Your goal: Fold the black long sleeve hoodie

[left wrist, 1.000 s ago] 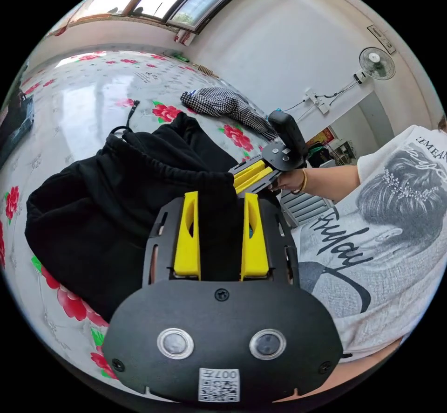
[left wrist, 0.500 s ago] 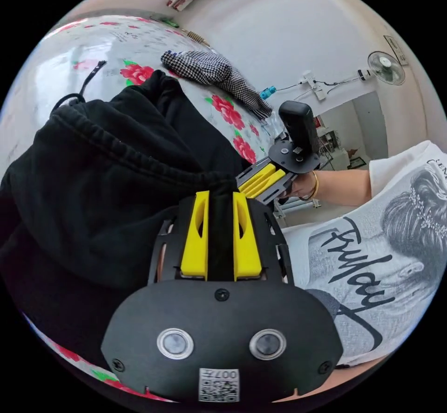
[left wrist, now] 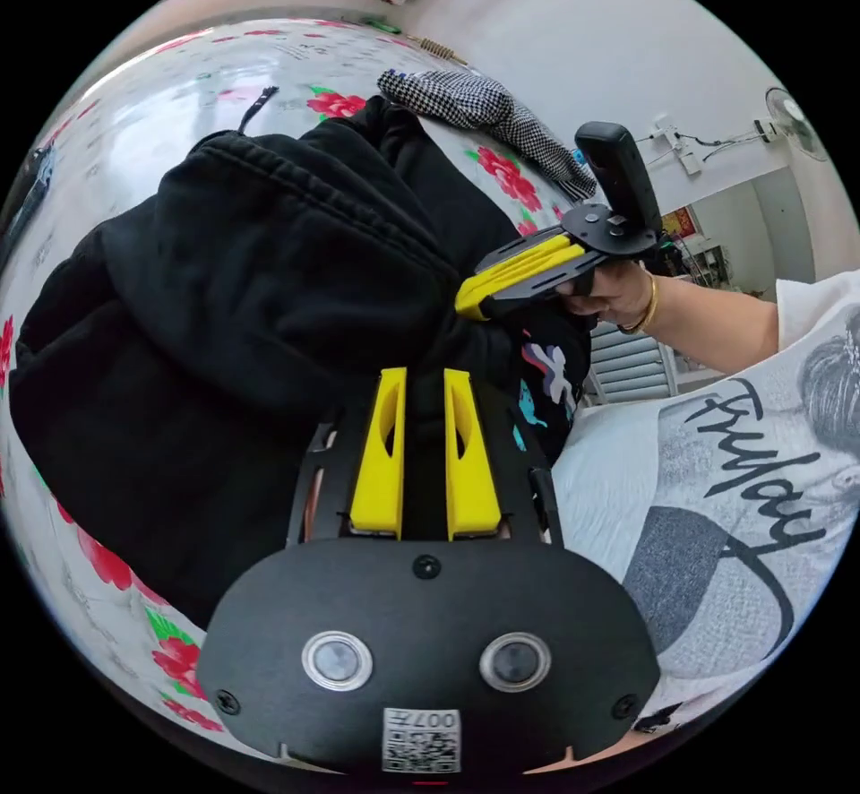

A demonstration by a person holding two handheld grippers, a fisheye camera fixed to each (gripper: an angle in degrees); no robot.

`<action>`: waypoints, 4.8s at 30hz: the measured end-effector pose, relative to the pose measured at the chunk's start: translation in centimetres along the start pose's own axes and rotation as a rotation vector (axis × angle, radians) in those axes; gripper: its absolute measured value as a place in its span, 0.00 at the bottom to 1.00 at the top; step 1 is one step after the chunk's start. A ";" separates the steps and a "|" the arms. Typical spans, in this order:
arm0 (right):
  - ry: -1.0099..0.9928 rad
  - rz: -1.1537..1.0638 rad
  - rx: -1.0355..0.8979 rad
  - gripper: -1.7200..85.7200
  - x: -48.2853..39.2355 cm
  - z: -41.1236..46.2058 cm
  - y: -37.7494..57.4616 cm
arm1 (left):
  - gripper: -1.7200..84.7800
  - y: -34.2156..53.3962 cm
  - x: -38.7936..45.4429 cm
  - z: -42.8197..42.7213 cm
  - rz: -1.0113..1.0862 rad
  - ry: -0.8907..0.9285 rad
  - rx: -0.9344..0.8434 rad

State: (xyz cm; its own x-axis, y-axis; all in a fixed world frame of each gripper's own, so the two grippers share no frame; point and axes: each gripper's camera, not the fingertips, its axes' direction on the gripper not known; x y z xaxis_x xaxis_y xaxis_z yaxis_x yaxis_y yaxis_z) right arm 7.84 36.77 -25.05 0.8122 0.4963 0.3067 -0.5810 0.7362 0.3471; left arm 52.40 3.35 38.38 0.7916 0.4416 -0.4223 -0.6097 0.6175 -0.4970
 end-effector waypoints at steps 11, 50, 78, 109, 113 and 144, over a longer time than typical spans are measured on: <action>-0.050 0.369 0.209 0.06 3.0 -8.8 13.1 | 0.16 17.4 0.4 -10.0 -0.382 -0.173 0.289; -0.516 0.333 0.663 0.03 8.4 -17.2 14.2 | 0.06 21.5 -13.2 -26.1 -0.360 0.259 0.827; 0.088 0.268 0.222 0.11 8.0 -5.5 -6.0 | 0.07 -0.3 -15.2 -17.3 -0.229 -0.481 0.136; -0.426 1.065 0.796 0.16 13.3 -3.4 30.0 | 0.12 3.4 -0.8 -6.1 -0.216 -0.211 0.272; -0.532 1.144 0.896 0.15 13.8 -3.9 31.4 | 0.09 2.6 -3.4 -2.9 -0.290 -0.197 0.159; 0.037 -0.536 -0.285 0.09 -24.4 13.0 -5.1 | 0.11 33.4 -10.5 -13.6 -0.666 0.009 0.632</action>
State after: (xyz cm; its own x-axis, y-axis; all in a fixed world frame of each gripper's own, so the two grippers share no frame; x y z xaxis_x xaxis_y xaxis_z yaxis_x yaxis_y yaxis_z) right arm -9.67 14.95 -22.79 0.9919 0.0342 0.1221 -0.0574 0.9798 0.1917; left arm 23.19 10.51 15.93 0.9693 -0.1365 -0.2045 0.1103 0.9848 -0.1344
